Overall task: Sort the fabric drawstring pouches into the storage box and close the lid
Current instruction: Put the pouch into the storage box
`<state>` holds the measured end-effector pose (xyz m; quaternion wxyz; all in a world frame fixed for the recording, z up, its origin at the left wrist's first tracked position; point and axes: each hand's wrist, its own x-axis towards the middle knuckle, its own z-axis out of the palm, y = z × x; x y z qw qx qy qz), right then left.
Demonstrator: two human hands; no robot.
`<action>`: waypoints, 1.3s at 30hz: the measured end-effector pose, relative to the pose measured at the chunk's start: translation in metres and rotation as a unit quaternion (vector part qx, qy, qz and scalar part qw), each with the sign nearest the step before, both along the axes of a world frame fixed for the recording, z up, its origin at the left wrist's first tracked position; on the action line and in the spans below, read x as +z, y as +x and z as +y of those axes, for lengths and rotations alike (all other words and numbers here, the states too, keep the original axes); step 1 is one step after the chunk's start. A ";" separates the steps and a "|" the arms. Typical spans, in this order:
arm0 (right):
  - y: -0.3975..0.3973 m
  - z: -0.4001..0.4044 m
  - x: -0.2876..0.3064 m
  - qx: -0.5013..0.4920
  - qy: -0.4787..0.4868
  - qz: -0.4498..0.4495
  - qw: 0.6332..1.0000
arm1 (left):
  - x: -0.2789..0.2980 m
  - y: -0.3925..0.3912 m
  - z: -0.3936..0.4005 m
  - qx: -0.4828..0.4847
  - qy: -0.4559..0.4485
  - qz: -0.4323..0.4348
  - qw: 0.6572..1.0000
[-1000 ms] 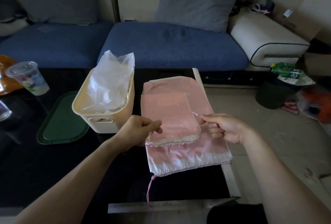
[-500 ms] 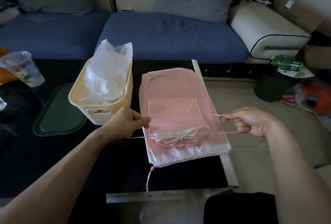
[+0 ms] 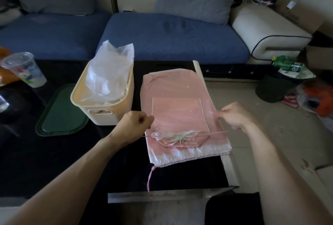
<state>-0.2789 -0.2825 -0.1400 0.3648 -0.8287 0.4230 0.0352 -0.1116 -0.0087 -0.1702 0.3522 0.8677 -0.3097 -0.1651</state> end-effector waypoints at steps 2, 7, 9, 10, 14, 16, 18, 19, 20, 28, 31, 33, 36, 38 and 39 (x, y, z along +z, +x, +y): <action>0.004 0.004 0.004 0.013 0.040 -0.128 0.991 | 0.005 0.000 0.002 -0.016 -0.038 0.023 0.999; 0.019 0.018 0.011 -0.006 0.300 -0.352 0.887 | 0.014 0.008 0.003 0.038 -0.190 0.072 0.978; 0.025 0.024 0.010 0.011 0.307 -0.316 0.898 | 0.012 0.008 0.000 0.000 -0.143 0.070 0.987; 0.024 0.027 0.011 0.028 0.246 -0.251 0.936 | 0.009 0.007 -0.001 -0.016 -0.085 0.026 0.996; 0.014 0.023 0.007 0.156 -0.104 0.002 0.982 | -0.004 0.001 -0.002 -0.038 0.056 -0.092 0.993; 0.011 0.025 0.004 0.147 -0.060 -0.010 0.987 | -0.006 0.002 -0.002 -0.037 0.036 -0.113 0.992; 0.010 0.033 0.003 0.160 -0.022 0.001 0.987 | -0.004 0.006 -0.004 -0.010 -0.001 -0.151 0.989; 0.010 0.039 0.003 0.173 -0.009 0.021 0.985 | 0.000 0.006 -0.005 0.014 -0.003 -0.162 0.987; 0.010 0.046 0.003 0.185 0.007 0.050 0.982 | 0.004 0.003 -0.007 0.038 0.010 -0.167 0.985; 0.021 0.062 -0.015 0.105 0.161 0.182 0.964 | 0.018 -0.034 -0.004 0.018 0.275 -0.085 0.958; 0.021 0.064 -0.014 0.094 0.124 0.179 0.971 | 0.020 -0.039 -0.004 -0.025 0.328 0.179 0.927; 0.021 0.064 -0.014 0.083 0.091 0.180 0.976 | 0.015 -0.039 -0.005 -0.032 0.322 0.280 0.904; 0.023 0.061 -0.015 0.069 0.083 0.179 0.978 | 0.004 -0.039 -0.007 0.030 0.206 0.361 0.909; 0.024 0.060 -0.014 0.068 0.093 0.184 0.976 | 0.000 -0.037 -0.008 0.101 0.112 0.377 0.914; 0.024 0.059 -0.014 0.069 0.100 0.190 0.974 | 0.000 -0.036 -0.010 0.129 0.077 0.386 0.910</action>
